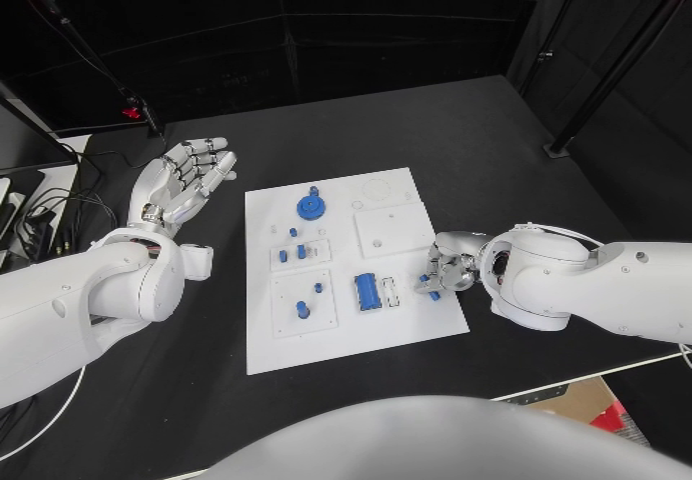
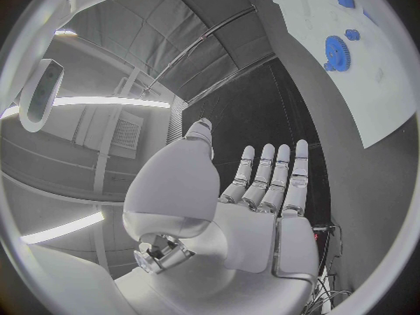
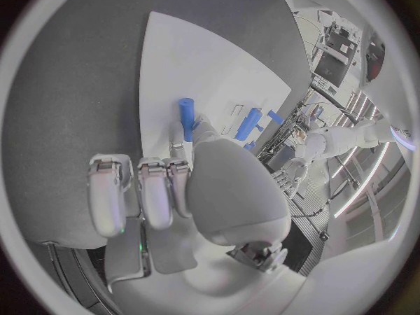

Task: Assemble the parts on the task board

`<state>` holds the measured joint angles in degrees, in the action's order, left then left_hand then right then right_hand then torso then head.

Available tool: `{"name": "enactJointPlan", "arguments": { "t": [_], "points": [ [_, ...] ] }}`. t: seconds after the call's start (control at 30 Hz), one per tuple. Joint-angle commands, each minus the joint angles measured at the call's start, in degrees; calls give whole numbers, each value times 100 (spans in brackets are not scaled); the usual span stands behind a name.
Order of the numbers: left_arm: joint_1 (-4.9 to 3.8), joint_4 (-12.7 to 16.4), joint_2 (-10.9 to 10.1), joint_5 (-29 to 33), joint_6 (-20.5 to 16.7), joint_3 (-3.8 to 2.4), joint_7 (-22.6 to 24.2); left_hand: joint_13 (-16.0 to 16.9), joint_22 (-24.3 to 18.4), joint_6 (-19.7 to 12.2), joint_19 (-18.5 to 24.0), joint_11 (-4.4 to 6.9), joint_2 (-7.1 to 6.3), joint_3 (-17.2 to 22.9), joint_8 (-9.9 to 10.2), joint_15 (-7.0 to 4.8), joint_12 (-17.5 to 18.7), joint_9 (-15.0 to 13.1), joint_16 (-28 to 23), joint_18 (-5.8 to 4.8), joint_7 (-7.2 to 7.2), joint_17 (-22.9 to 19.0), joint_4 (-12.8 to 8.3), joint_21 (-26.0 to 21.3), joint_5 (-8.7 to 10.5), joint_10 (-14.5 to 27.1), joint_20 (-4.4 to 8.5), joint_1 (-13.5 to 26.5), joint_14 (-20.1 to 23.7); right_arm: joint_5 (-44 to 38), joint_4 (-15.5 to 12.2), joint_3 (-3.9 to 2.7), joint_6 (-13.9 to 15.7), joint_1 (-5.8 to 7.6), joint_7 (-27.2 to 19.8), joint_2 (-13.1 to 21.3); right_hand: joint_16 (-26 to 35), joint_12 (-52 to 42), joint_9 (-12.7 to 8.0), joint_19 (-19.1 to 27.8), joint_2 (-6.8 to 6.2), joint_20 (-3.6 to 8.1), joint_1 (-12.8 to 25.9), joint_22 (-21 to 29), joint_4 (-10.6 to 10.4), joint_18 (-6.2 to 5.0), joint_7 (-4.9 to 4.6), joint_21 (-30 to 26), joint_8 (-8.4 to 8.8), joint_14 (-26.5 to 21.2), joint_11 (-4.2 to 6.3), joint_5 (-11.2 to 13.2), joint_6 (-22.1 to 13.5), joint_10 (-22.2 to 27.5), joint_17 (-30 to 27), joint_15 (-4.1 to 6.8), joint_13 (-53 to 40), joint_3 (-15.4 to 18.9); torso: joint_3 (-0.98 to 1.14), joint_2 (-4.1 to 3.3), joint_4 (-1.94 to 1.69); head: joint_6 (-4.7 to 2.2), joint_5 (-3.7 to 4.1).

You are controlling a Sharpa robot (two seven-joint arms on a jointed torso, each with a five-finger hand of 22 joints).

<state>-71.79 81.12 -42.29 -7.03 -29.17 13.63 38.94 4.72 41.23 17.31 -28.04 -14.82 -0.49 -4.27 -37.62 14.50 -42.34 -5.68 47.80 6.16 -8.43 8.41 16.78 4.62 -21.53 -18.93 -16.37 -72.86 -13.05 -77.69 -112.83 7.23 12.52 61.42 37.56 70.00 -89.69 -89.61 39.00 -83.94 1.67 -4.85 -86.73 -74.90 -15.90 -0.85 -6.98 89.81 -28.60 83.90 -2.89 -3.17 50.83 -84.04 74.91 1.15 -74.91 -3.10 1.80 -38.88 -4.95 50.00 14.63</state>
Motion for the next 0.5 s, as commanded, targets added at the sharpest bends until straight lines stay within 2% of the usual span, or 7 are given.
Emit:
{"name": "enactJointPlan", "arguments": {
  "t": [0.03, 0.07, 0.2, 0.5],
  "points": [
    [-7, 4, 0, 0, 46, -5, 510, -5, -5, -41, -5, 7, 48, -28, -31, -10, -29, 5, 20, -49, -849, -5, -2, 18, -29, 43, -18, 9, -42, 750, 8, 53, 448, -54, -256, 17, -31, -39, -2892, -606, 10, -62, -75, -1510, 631, 85, -9, 19, 774, 610, -40, -89, 106, -596, 1509, -42, -1509, -787, 3, -1, -1, 0, -10],
    [-6, 4, 0, 0, 46, -5, 510, -5, -5, -41, -5, 7, 48, -28, -31, -10, -29, 5, 20, -49, -849, -5, -2, 18, -29, 43, -18, 9, -42, 854, 1, 53, 527, -54, -315, 29, -31, -39, -2939, -606, -29, -67, -33, -1510, 652, 85, -14, 19, 852, 610, -46, -110, 178, -596, 1509, -48, -1509, -893, 4, -1, -3, 0, -7],
    [-5, 3, -2, 0, 47, -5, 508, -5, -5, -41, -5, 7, 48, -28, -31, -10, -29, 5, 20, -49, -849, -5, -2, 18, -29, 43, -18, 9, -42, 1200, -20, 53, 800, -54, -527, 75, -31, -39, -3004, -606, -102, -79, 26, -1510, 723, 85, -19, 19, 964, 610, -48, -206, 317, -596, 1509, -53, -1509, -1075, 3, 0, -5, 0, -11],
    [4, 0, -5, 0, 53, -5, 504, -8, -6, -43, -5, 7, 51, -30, -36, -11, -34, 7, 24, -49, -849, -10, -2, 18, -29, 44, -18, 7, -44, 1474, -108, 53, 1230, -53, -902, 177, -31, -39, -3064, -606, -147, -94, 122, -1510, 764, 85, -35, 19, 1082, 610, -62, -291, 438, -596, 1509, -66, -1509, -1246, 0, 2, -6, 0, -13]
  ]
}}
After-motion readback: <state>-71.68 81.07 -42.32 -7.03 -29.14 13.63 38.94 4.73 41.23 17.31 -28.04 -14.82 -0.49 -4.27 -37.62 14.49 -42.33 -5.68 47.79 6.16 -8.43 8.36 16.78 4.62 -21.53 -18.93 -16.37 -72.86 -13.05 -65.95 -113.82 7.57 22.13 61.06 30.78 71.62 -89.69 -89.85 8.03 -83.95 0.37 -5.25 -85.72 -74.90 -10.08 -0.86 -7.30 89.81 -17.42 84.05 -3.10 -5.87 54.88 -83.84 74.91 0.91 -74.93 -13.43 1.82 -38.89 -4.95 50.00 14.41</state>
